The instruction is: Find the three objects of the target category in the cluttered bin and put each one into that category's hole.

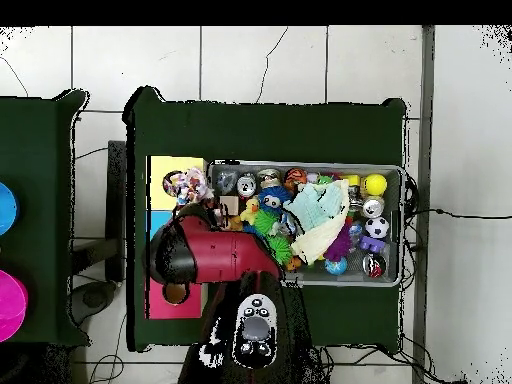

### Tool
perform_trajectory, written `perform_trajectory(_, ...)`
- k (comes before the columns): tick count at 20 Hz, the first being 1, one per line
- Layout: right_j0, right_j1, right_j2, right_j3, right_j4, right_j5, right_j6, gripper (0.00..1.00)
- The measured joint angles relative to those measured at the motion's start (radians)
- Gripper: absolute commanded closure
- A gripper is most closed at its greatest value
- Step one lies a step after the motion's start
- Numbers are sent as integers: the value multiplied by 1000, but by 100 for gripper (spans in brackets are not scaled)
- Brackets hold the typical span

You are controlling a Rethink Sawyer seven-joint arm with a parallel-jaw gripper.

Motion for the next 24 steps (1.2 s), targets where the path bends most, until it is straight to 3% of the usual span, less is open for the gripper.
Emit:
perform_trajectory(5,55,24,-53,-66,40,91,1,100)
perform_trajectory(10,118,51,-94,-187,89,266,8,100)
perform_trajectory(14,148,65,-103,-272,123,346,13,100)
perform_trajectory(24,155,112,-118,-344,150,295,13,100)
